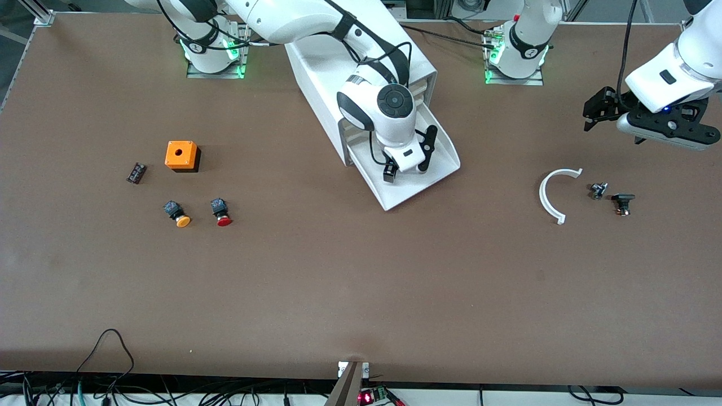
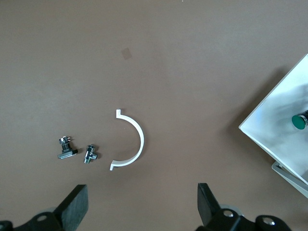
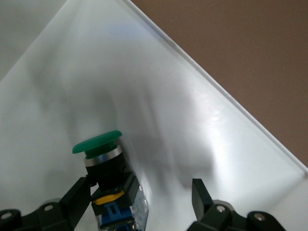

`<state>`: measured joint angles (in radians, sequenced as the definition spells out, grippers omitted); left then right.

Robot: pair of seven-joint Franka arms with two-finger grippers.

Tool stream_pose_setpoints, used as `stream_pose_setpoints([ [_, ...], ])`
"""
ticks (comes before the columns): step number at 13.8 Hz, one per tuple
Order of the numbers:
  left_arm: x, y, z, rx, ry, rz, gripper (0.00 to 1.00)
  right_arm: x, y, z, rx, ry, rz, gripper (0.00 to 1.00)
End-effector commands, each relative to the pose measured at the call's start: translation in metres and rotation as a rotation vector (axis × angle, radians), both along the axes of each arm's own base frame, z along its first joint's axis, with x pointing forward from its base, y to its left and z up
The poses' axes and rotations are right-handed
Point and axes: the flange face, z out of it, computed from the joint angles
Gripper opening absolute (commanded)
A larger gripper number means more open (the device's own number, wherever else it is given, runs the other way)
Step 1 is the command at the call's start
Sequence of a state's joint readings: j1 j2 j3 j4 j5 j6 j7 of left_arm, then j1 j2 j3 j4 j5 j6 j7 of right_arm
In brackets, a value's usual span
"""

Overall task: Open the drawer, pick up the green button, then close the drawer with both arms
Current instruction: 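Grasp the green push button inside the drawer with the right gripper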

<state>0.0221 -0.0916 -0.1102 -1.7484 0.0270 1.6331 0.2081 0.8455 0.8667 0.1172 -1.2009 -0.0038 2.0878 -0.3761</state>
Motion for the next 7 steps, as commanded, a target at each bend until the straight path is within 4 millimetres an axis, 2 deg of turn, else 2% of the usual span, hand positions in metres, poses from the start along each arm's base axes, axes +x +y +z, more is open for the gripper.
stream_pose_setpoints([
  [1,0.003,0.0025,0.0039,0.012,0.003,0.009,1.0,0.001,0.0057,0.0051,-0.018,-0.049,0.037,0.56],
  [7,0.0022,-0.0037,0.0061,0.01,-0.004,0.041,1.0,-0.0036,0.0095,0.0064,-0.046,-0.091,-0.02,0.24],
])
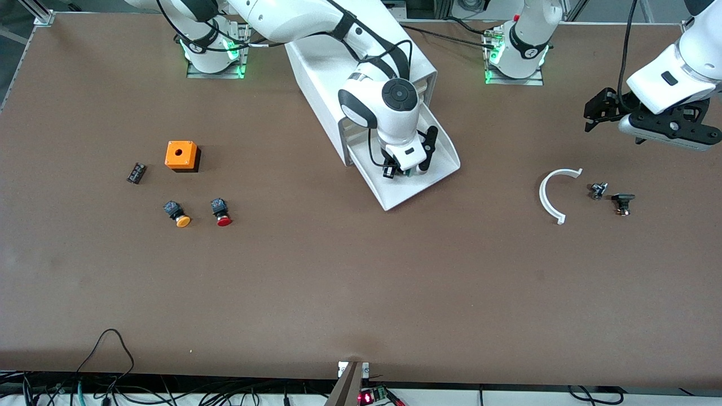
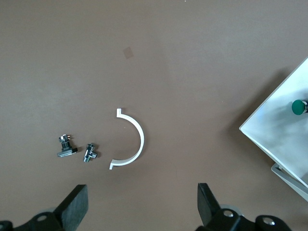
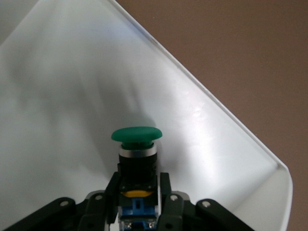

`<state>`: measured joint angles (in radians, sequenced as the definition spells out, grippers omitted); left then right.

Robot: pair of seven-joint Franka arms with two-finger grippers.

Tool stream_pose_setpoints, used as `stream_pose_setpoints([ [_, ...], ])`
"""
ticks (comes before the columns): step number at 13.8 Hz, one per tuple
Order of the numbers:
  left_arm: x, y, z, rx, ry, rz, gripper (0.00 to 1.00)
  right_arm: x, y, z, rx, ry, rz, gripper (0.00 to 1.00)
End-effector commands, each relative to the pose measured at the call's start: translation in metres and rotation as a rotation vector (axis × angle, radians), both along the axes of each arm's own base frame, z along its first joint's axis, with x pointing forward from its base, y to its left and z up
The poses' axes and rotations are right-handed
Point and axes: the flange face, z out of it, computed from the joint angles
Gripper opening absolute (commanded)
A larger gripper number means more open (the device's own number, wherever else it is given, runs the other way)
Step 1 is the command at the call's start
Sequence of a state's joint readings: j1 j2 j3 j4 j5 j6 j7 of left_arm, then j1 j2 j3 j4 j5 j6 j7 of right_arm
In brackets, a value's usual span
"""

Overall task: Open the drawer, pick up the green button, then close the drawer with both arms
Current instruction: 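Grasp the green push button inside the drawer with the right gripper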

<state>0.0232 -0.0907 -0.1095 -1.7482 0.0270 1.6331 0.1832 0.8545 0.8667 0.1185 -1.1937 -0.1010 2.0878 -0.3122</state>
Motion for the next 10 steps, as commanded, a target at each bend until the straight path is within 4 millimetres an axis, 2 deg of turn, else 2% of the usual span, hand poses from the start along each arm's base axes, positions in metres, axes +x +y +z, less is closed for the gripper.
stream_pose_setpoints([
  [1,0.002,-0.006,0.007,0.01,-0.004,0.022,1.0,-0.009,0.011,0.004,-0.004,-0.02,-0.008,0.2],
  [2,0.001,-0.006,0.007,0.011,-0.002,0.025,1.0,-0.018,0.018,0.008,0.0,-0.023,-0.031,0.17],
  [4,0.001,-0.007,0.008,0.009,-0.005,0.024,1.0,-0.033,0.034,0.03,0.035,-0.041,-0.132,0.17],
  [6,0.002,-0.007,0.008,0.009,-0.004,0.025,1.0,-0.032,0.035,0.078,0.083,-0.073,-0.18,0.17],
  [7,0.002,-0.006,0.007,0.009,-0.002,0.027,1.0,-0.026,0.028,0.105,0.105,-0.089,-0.195,0.17],
  [8,0.002,-0.006,0.007,0.009,-0.002,0.027,1.0,-0.013,0.016,0.119,0.1,-0.099,-0.219,0.17],
  [10,0.003,-0.007,0.005,-0.008,0.001,0.028,1.0,0.041,-0.024,0.14,0.133,-0.096,-0.321,0.17],
])
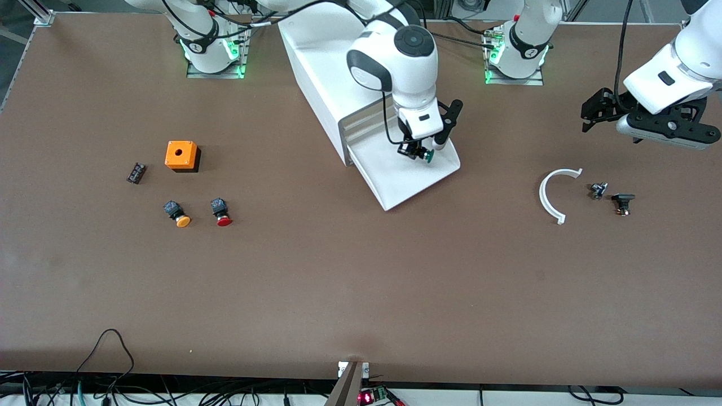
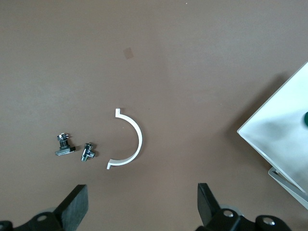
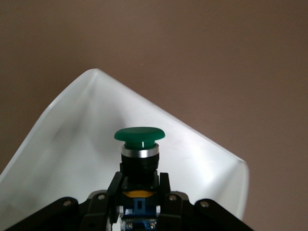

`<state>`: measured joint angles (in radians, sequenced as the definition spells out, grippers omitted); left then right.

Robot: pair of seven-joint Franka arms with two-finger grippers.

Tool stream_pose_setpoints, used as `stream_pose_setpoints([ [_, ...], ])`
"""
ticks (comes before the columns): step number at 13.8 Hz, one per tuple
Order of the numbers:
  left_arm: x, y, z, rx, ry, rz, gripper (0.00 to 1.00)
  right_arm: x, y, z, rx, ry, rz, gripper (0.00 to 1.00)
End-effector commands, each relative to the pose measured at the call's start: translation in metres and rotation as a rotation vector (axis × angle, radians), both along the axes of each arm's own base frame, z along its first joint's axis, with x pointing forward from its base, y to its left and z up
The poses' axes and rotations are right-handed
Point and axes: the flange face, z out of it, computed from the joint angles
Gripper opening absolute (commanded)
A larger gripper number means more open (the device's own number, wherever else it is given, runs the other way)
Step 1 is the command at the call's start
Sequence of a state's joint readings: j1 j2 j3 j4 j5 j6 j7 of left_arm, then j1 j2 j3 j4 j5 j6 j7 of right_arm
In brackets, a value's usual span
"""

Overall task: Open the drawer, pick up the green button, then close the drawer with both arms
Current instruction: 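Grasp the green push button inside the drawer with the right gripper, then lift the green button out with the right gripper while the left gripper pushes the drawer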

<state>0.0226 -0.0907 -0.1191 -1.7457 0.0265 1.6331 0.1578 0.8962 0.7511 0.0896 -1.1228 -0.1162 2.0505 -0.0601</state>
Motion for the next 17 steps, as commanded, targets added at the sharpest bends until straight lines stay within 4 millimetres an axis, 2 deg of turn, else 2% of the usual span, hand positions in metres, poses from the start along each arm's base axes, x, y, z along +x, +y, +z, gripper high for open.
stream_pose_setpoints([
  [1,0.004,-0.001,0.003,-0.012,0.008,0.012,1.0,0.072,-0.062,0.024,0.044,0.021,-0.141,0.17],
  [2,0.004,-0.001,0.003,-0.014,0.008,0.01,1.0,0.089,-0.079,0.025,0.043,0.022,-0.175,0.17],
  [3,0.005,-0.003,0.002,-0.029,0.007,0.008,1.0,0.1,-0.094,0.035,0.04,0.008,-0.195,0.17],
  [4,0.011,-0.007,-0.004,-0.051,0.021,0.004,1.0,0.116,-0.113,0.038,0.036,0.004,-0.234,0.18],
  [6,0.022,-0.006,-0.016,-0.062,0.043,0.014,1.0,0.146,-0.16,0.03,0.02,0.013,-0.34,0.18],
  [8,0.03,-0.016,-0.033,-0.11,0.061,0.031,1.0,0.173,-0.202,0.021,0.046,0.065,-0.545,0.18],
  [10,0.034,-0.041,-0.074,-0.12,0.025,0.132,1.0,0.182,-0.232,0.005,0.025,0.115,-0.649,0.18],
  [13,0.038,-0.101,-0.143,-0.151,-0.043,0.226,1.0,0.192,-0.291,-0.031,-0.054,0.177,-0.845,0.18],
  [17,0.038,-0.147,-0.245,-0.238,-0.136,0.336,1.0,0.195,-0.375,-0.071,-0.145,0.251,-0.986,0.18],
])
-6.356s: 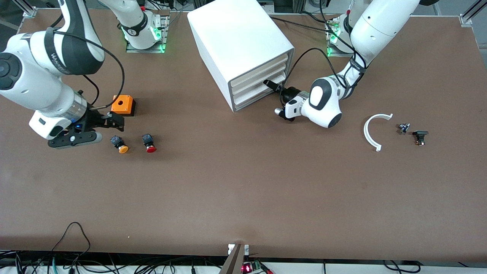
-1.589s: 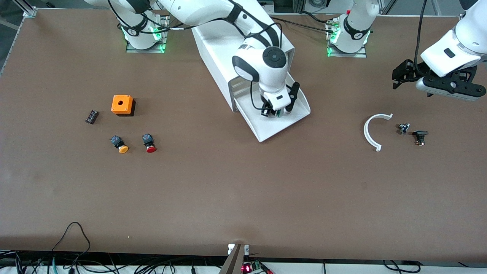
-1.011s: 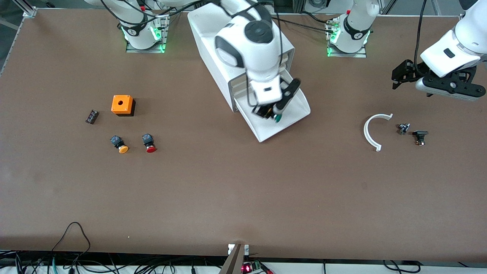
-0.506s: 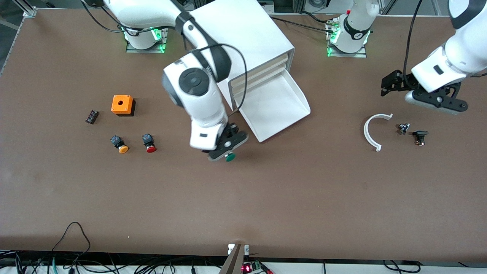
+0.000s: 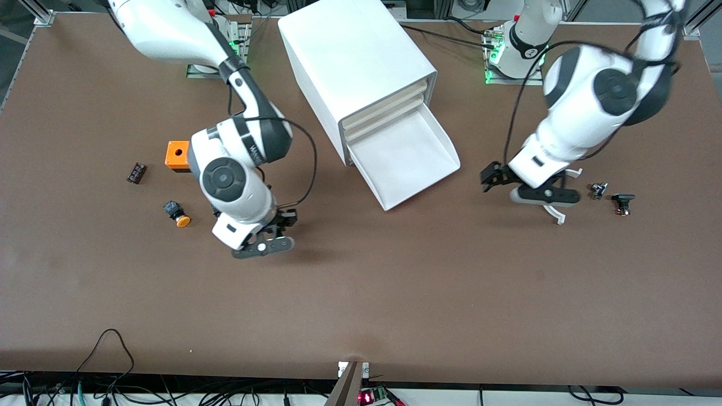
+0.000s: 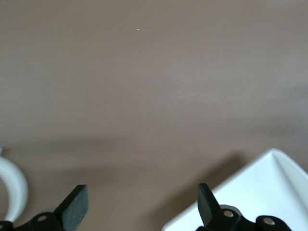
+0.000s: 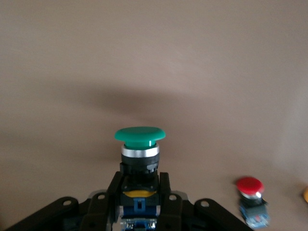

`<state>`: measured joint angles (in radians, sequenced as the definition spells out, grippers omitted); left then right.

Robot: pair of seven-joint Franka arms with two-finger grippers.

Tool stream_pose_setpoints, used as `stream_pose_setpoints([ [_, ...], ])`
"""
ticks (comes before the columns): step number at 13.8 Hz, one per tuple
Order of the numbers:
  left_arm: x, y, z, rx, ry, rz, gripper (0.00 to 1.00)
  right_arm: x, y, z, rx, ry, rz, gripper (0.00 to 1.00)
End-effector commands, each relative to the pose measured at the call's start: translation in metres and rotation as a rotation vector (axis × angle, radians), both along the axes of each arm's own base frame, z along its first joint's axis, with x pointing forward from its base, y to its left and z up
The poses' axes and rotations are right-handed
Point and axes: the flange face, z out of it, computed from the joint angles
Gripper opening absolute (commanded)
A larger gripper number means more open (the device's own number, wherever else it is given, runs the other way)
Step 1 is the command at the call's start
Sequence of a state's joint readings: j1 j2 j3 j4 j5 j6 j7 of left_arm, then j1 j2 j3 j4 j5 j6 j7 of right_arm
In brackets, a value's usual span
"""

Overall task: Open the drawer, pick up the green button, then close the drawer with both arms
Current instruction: 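Lift the green button out with the right gripper while the left gripper pushes the drawer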

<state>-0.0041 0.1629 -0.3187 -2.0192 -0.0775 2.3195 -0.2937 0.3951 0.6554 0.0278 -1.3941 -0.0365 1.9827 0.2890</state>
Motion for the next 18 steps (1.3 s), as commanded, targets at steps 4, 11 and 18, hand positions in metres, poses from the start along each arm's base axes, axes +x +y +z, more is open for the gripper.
stream_pose_setpoints([
  [4,0.0,-0.037,-0.111,-0.089,0.009,0.144,1.0,-0.04,-0.062,-0.073,-0.029,0.078,-0.095,0.18],
  [11,-0.048,-0.075,-0.173,-0.079,0.166,0.273,1.0,-0.068,-0.056,-0.118,0.019,0.015,-0.195,0.85],
  [18,-0.125,-0.126,-0.149,-0.016,0.251,0.132,1.0,-0.029,-0.041,-0.001,0.024,0.024,-0.344,1.0],
])
